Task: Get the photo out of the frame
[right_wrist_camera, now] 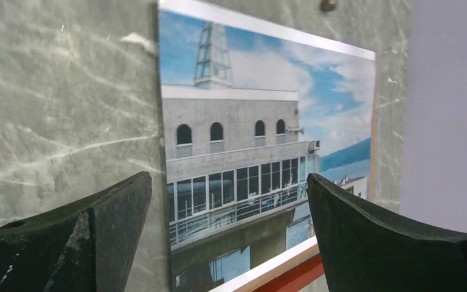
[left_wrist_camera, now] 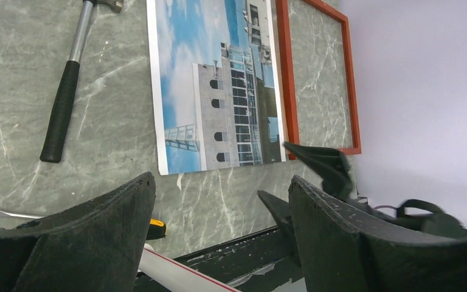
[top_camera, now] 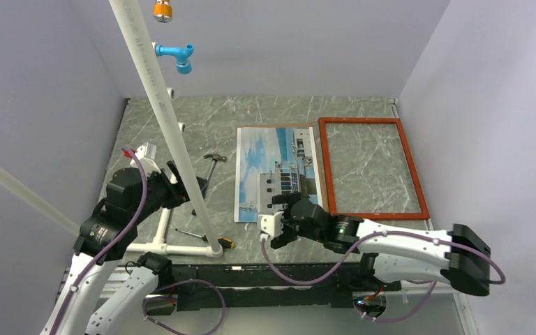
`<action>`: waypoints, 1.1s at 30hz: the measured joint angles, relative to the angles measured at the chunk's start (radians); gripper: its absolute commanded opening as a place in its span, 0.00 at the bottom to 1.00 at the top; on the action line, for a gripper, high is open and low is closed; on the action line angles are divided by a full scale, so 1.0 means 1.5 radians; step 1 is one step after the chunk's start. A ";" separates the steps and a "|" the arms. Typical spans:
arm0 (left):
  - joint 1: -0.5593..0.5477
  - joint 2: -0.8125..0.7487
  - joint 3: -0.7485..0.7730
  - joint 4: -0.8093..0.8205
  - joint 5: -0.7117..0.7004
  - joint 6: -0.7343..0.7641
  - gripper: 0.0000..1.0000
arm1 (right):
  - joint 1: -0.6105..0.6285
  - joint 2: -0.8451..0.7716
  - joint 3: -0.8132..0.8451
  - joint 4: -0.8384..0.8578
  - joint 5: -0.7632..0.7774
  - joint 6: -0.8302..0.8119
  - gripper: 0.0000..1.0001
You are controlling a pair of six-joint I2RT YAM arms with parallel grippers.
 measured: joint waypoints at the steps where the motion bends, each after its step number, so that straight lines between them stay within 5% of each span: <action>1: 0.000 0.000 -0.002 0.001 0.000 0.000 0.84 | 0.001 -0.025 0.006 -0.017 0.004 0.023 1.00; 6: 0.000 0.001 -0.007 -0.004 -0.006 0.005 0.84 | 0.001 -0.130 0.041 -0.051 0.071 0.170 1.00; 18: 0.000 -0.065 -0.020 -0.017 -0.065 0.063 0.89 | -0.008 -0.295 0.139 -0.112 0.430 0.586 1.00; 25: 0.000 -0.144 -0.007 -0.011 -0.097 0.120 0.91 | -0.010 -0.277 0.201 -0.276 0.674 0.806 1.00; 33: 0.000 -0.222 -0.006 0.014 -0.124 0.160 0.92 | -0.010 -0.291 0.249 -0.412 0.742 0.928 1.00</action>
